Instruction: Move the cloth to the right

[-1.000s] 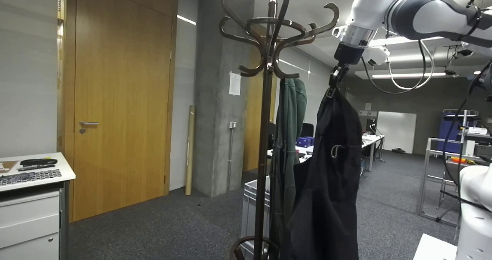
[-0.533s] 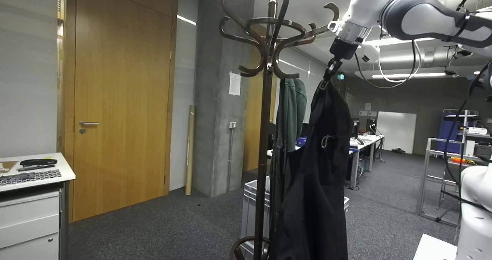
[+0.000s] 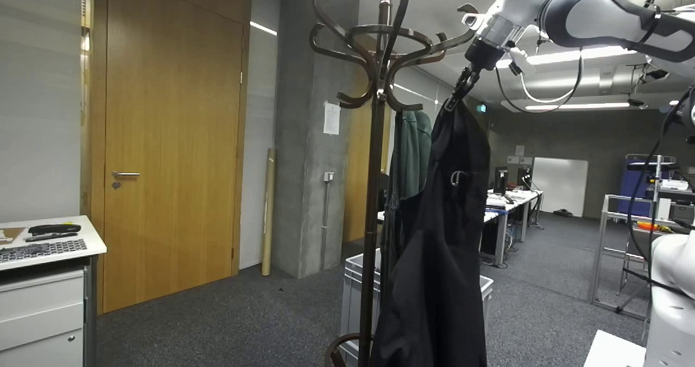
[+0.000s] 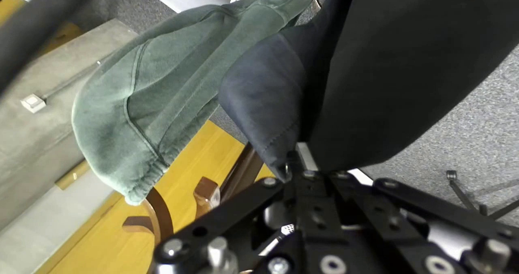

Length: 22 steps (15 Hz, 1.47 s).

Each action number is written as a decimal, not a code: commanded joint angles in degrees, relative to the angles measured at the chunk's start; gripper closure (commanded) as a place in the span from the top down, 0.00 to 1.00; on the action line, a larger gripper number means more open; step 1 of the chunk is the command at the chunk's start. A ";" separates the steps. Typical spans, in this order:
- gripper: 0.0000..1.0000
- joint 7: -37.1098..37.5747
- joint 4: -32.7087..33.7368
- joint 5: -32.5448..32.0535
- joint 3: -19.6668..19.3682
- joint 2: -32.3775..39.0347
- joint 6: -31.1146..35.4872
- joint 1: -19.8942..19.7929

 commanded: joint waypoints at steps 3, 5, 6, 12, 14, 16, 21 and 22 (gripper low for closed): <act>0.00 -13.58 6.04 2.31 -1.83 1.47 1.46 -0.03; 0.00 -18.30 8.49 2.36 -1.97 2.50 0.51 0.18; 0.00 -20.23 9.61 2.39 -2.00 3.08 0.50 0.22; 0.00 -29.97 15.95 1.97 -1.80 7.04 0.61 0.30; 0.00 -32.32 17.91 1.95 -1.78 8.32 0.54 0.29; 0.00 -34.08 19.91 1.58 -1.68 9.48 0.06 0.18; 0.00 -36.43 24.97 1.19 -1.80 12.29 -0.62 -0.22; 0.00 -36.86 25.73 1.29 -1.91 12.74 -0.79 -0.25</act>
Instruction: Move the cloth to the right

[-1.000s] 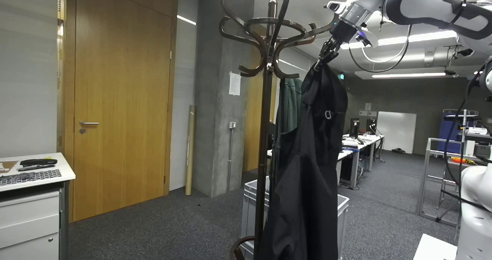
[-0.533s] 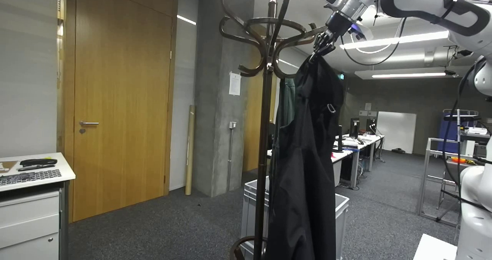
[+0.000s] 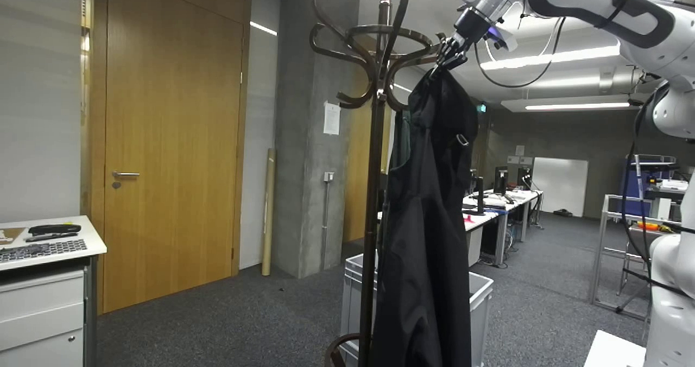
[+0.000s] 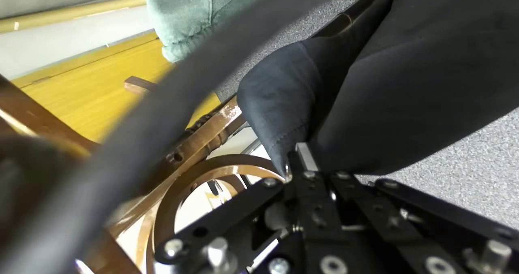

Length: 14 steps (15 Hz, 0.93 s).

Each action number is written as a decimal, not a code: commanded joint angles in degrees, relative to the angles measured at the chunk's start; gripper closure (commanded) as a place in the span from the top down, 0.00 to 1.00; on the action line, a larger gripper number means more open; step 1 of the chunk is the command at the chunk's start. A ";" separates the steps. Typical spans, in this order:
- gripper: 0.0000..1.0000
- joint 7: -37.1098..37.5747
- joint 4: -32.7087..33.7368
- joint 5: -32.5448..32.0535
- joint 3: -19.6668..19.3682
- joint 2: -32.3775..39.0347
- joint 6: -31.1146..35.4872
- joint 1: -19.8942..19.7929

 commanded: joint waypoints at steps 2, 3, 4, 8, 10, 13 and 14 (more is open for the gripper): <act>0.00 -3.96 6.68 0.31 -0.79 2.54 -0.87 -0.30; 0.00 -4.16 6.80 0.52 -0.98 2.59 -1.30 -0.32; 0.00 -4.66 6.70 1.16 -1.30 2.55 -1.65 -0.31; 0.00 -6.99 4.54 4.15 -2.91 1.85 -2.21 -0.48; 0.00 -7.99 4.11 6.14 -3.83 1.82 -1.91 -0.55; 0.00 -9.24 3.74 8.92 -5.20 2.00 -1.32 -0.54; 0.00 -9.51 3.66 9.70 -5.58 2.16 -0.98 -0.53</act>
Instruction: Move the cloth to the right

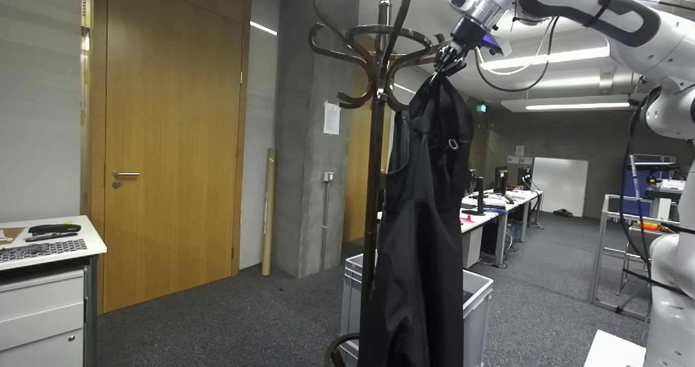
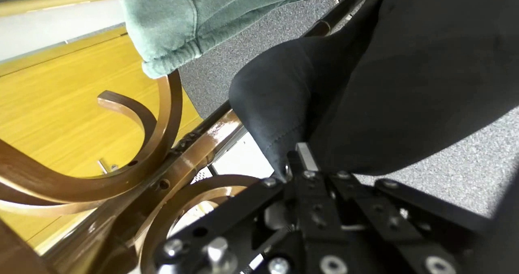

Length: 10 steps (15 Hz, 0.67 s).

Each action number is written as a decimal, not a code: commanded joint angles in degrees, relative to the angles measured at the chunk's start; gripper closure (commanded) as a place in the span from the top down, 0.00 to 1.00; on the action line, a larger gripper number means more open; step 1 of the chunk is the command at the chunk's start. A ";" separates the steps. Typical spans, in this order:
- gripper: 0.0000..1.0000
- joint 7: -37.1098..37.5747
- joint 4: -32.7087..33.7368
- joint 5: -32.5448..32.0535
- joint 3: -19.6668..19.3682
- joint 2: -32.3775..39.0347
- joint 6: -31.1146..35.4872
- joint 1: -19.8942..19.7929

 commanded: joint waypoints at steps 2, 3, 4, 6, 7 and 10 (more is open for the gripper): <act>0.00 -4.00 1.64 4.42 -2.08 0.85 2.37 -0.47; 0.00 -4.19 1.72 5.16 -2.34 1.09 2.69 -0.44; 0.00 -4.34 1.81 5.93 -2.56 1.32 2.88 -0.42; 0.00 -4.65 1.86 7.40 -2.99 1.78 3.93 -0.41; 0.00 -4.70 1.93 8.08 -3.16 2.03 4.46 -0.41; 0.00 -4.74 1.78 9.03 -3.45 2.36 5.42 -0.37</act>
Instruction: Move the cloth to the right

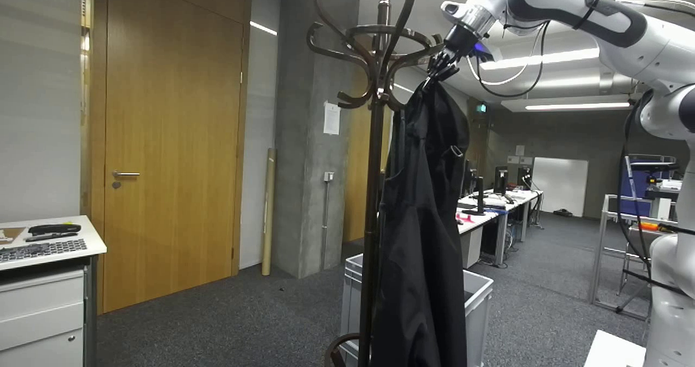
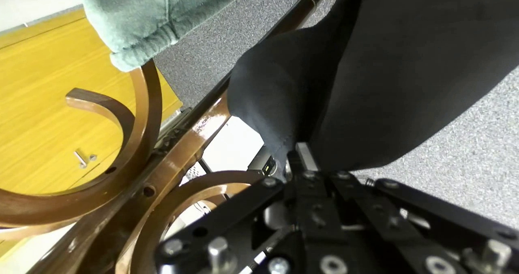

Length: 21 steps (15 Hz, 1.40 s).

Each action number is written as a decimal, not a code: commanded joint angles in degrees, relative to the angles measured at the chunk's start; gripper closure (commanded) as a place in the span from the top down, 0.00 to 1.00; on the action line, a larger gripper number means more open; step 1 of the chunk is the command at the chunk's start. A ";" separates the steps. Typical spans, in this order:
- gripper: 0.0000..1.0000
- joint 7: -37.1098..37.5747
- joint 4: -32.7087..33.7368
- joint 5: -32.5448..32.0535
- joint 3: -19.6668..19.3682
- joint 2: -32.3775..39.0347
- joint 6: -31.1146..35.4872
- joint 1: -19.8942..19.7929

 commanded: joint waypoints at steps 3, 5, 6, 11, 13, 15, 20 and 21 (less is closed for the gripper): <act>0.00 -2.77 1.09 1.90 -1.00 0.45 3.04 -0.42; 0.00 -2.70 0.59 1.48 -1.06 0.24 3.02 -0.46; 0.26 -2.04 0.46 1.21 -1.05 0.16 3.02 -0.49; 0.57 -1.83 0.52 0.99 -1.22 -0.01 3.45 -0.43; 0.72 -1.81 0.33 0.93 -1.26 -0.12 3.46 -0.39; 0.87 -1.50 0.29 0.77 -1.18 -0.19 3.32 -0.32; 1.00 3.62 1.38 -0.28 -0.06 -0.57 -1.46 0.29; 1.00 5.35 0.97 -1.13 0.40 -1.05 -1.78 0.50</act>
